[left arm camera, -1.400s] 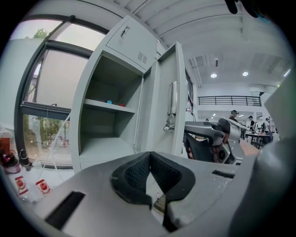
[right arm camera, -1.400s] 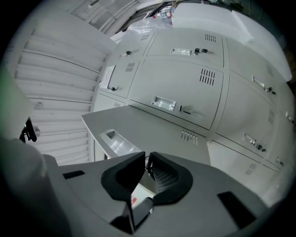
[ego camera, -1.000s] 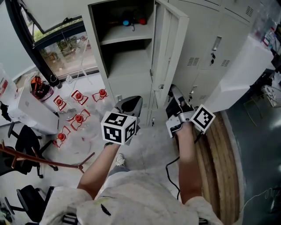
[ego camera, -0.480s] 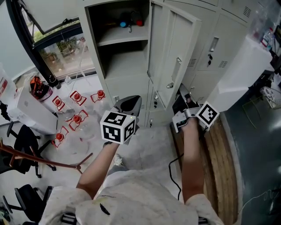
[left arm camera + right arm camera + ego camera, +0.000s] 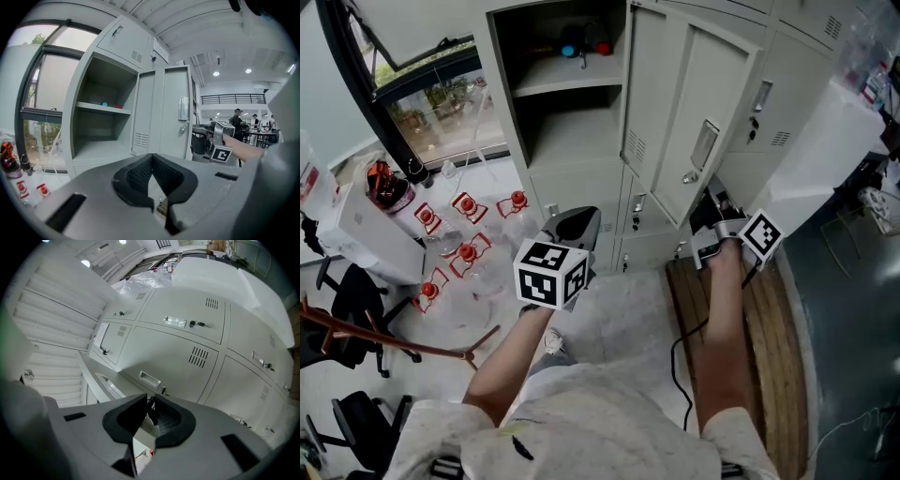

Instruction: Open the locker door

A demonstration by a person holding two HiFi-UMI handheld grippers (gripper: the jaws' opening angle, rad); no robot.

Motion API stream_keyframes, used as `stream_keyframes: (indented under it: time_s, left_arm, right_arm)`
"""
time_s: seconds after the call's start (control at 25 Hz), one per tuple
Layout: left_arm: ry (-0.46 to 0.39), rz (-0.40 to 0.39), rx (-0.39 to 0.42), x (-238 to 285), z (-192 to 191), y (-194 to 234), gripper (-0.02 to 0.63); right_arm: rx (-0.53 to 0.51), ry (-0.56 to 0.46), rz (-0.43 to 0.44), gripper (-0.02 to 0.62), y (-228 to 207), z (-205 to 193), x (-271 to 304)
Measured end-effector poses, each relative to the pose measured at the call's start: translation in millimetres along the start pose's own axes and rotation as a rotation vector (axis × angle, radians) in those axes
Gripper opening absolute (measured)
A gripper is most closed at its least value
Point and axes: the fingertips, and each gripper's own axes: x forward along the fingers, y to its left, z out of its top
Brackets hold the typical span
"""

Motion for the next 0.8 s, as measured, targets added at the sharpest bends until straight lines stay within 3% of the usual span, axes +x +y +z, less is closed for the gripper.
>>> stream_keyframes:
  time_s: [0.44,0.8]
  left_arm:
    - [0.000,-0.017,0.003,4,1,-2,0.006]
    - [0.005,-0.033,0.004,4,0,-9,0.006]
  right_arm:
    - [-0.050,0.066,0.033,0.051,-6,12,6]
    - [-0.160,-0.003,-0.024,0.051,6,24,-13]
